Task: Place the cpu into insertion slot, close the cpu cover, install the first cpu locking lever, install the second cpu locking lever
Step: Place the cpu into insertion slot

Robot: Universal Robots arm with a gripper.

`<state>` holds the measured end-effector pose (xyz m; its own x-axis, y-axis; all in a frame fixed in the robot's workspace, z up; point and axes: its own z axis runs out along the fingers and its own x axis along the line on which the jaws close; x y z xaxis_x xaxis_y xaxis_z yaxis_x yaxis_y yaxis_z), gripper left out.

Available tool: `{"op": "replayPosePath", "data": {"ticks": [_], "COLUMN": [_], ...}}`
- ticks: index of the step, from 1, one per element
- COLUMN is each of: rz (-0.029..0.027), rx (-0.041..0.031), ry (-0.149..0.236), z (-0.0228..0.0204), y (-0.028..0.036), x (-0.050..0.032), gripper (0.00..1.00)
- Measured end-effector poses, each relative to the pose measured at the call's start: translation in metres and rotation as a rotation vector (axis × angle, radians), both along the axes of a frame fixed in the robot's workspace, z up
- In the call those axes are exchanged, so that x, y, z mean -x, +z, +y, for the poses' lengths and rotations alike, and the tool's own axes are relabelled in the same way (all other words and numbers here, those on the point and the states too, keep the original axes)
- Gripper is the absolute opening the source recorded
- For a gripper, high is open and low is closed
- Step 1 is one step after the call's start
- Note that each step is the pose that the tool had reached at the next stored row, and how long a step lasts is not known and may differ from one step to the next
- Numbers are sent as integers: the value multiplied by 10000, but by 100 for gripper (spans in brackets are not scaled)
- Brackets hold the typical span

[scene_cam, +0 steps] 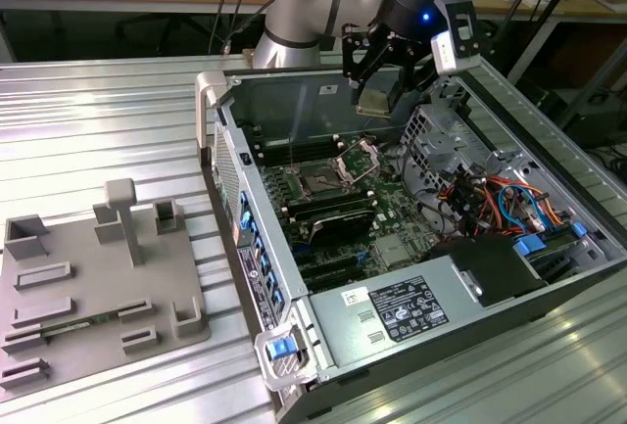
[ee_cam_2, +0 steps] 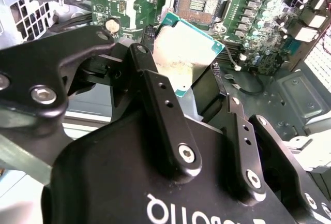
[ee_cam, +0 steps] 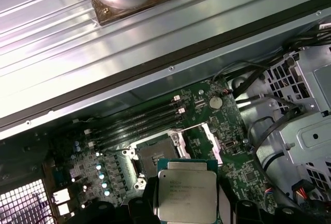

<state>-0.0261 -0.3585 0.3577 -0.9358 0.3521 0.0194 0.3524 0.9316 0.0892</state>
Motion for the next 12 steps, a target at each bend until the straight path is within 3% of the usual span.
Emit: {"op": "replayPosePath", "data": {"ticks": [12], "rz": [0], "rx": [0], "ry": [-703], "z": [0], "y": [-11], "x": [4], "gripper": [55]}}
